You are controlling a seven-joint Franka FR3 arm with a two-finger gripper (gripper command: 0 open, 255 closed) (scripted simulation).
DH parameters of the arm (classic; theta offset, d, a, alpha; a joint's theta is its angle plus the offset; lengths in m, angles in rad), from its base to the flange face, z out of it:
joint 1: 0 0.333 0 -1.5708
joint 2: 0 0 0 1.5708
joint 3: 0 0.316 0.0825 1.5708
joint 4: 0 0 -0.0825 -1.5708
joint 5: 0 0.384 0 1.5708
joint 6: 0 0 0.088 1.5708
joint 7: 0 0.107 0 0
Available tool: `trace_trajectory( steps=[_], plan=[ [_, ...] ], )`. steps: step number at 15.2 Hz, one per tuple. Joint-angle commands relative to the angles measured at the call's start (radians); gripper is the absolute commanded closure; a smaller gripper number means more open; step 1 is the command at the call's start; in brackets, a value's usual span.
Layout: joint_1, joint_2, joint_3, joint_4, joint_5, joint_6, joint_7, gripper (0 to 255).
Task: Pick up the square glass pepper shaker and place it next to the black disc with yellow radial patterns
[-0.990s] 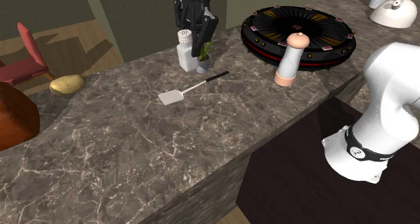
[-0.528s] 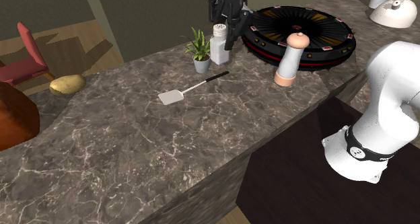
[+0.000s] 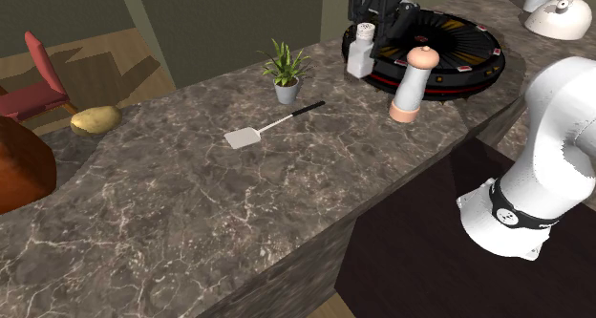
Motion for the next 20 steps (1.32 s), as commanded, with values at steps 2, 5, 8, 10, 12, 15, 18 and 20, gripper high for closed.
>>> trace_trajectory(
  steps=[2, 5, 8, 10, 12, 15, 18, 20],
  plan=[
    [-0.075, -0.097, 0.003, -0.045, -0.039, -0.058, -0.036, 255],
    [-0.144, -0.177, -0.004, -0.067, -0.072, -0.121, -0.084, 255],
    [-0.21, -0.249, -0.019, -0.078, -0.105, -0.185, -0.139, 255],
    [-0.252, -0.292, -0.031, -0.079, -0.128, -0.228, -0.179, 255],
    [-0.292, -0.329, -0.046, -0.074, -0.15, -0.27, -0.222, 255],
    [-0.347, -0.377, -0.072, -0.058, -0.186, -0.331, -0.289, 255],
    [-0.395, -0.415, -0.102, -0.031, -0.224, -0.389, -0.359, 255],
    [-0.422, -0.435, -0.123, -0.008, -0.25, -0.426, -0.407, 255]
  ],
)
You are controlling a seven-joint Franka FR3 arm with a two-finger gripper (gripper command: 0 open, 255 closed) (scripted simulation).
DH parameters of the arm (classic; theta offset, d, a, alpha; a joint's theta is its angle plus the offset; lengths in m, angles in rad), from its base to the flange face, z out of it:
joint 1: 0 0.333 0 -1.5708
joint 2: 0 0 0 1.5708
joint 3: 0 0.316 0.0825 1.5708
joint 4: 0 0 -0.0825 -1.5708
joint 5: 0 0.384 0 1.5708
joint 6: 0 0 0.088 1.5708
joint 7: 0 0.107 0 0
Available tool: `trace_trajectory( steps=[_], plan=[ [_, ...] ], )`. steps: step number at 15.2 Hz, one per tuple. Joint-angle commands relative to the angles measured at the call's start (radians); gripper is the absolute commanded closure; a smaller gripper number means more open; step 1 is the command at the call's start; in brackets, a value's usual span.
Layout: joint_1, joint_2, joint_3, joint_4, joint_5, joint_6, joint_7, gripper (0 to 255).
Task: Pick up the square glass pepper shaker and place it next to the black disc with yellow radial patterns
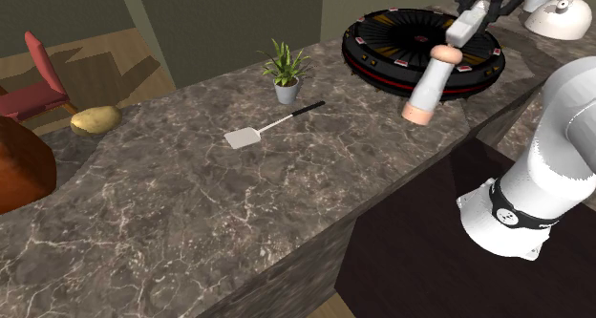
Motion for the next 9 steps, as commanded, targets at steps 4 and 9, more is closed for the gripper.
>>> trace_trajectory(
  steps=[4, 9],
  plan=[
    [-0.061, -0.042, -0.054, 0.066, -0.068, -0.087, -0.123, 255],
    [-0.092, -0.059, -0.113, 0.164, -0.139, -0.159, -0.247, 255]
  ],
)
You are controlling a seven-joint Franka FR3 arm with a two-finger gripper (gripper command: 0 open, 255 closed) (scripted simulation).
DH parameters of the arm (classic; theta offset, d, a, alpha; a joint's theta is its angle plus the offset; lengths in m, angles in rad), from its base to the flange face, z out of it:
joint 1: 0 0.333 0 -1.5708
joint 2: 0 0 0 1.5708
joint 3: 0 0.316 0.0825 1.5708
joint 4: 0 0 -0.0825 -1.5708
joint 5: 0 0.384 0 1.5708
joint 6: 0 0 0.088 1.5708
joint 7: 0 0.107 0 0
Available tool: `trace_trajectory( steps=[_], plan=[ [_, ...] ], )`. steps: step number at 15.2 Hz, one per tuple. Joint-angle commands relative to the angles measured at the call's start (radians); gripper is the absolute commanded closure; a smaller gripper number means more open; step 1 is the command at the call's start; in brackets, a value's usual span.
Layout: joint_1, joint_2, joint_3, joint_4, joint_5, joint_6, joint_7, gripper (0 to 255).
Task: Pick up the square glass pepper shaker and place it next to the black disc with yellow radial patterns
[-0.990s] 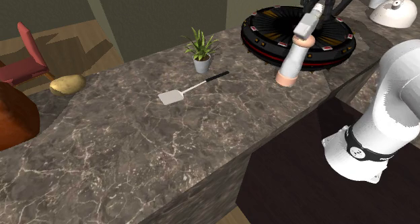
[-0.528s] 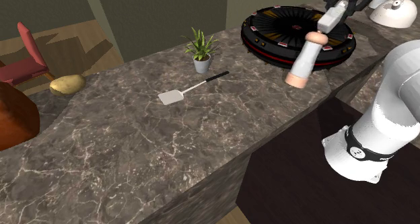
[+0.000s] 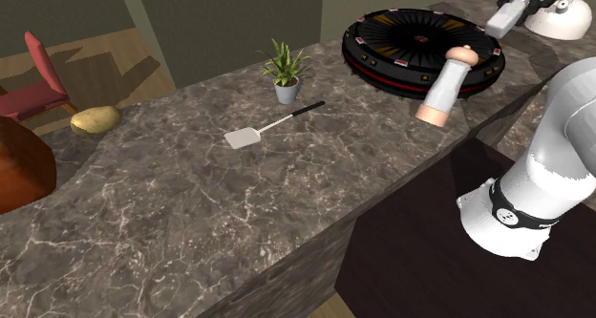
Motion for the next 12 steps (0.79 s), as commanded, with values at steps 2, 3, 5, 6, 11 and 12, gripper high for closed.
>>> trace_trajectory(
  steps=[2, 3, 5, 6, 11, 12],
  plan=[
    [-0.01, -0.004, -0.043, 0.073, -0.05, -0.042, -0.084, 255],
    [-0.011, -0.004, -0.055, 0.097, -0.064, -0.053, -0.11, 255],
    [-0.01, -0.001, -0.08, 0.148, -0.092, -0.076, -0.16, 255],
    [-0.008, 0.0, -0.092, 0.176, -0.107, -0.086, -0.186, 255],
    [0.017, 0.016, -0.155, 0.325, -0.177, -0.134, -0.315, 255],
    [0.024, 0.02, -0.168, 0.358, -0.19, -0.142, -0.342, 255]
  ],
)
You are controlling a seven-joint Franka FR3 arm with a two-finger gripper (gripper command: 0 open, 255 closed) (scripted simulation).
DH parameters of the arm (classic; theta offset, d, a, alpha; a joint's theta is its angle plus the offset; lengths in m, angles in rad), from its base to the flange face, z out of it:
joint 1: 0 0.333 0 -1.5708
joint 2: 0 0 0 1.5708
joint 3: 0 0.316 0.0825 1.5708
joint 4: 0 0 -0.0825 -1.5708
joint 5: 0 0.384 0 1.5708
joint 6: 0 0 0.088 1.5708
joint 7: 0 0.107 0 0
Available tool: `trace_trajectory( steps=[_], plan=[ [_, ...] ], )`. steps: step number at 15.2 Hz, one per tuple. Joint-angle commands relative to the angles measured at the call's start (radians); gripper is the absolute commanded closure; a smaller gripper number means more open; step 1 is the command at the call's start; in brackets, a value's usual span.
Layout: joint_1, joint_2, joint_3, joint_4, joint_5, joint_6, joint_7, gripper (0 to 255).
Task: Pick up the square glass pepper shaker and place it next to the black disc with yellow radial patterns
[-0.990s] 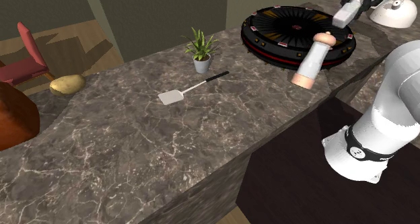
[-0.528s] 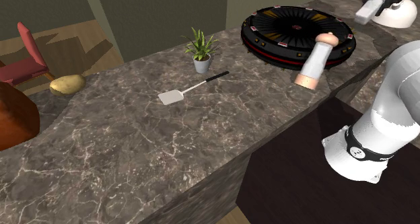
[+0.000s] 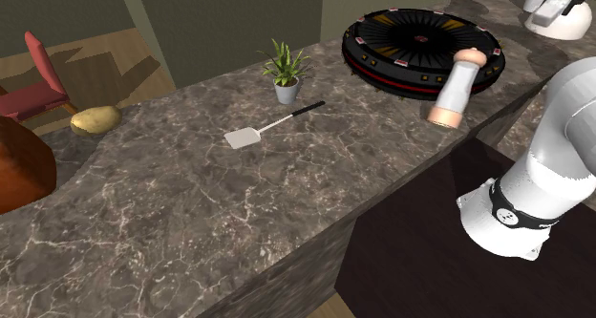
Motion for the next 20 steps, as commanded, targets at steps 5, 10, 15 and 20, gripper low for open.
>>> trace_trajectory(
  steps=[5, 10, 15, 20],
  plan=[
    [0.061, 0.029, -0.082, 0.218, -0.086, -0.05, -0.169, 255],
    [0.137, 0.056, -0.149, 0.408, -0.146, -0.081, -0.298, 255],
    [0.115, 0.02, -0.171, 0.349, -0.171, -0.043, -0.289, 255],
    [0.096, -0.013, -0.197, 0.297, -0.198, -0.006, -0.282, 255]
  ],
)
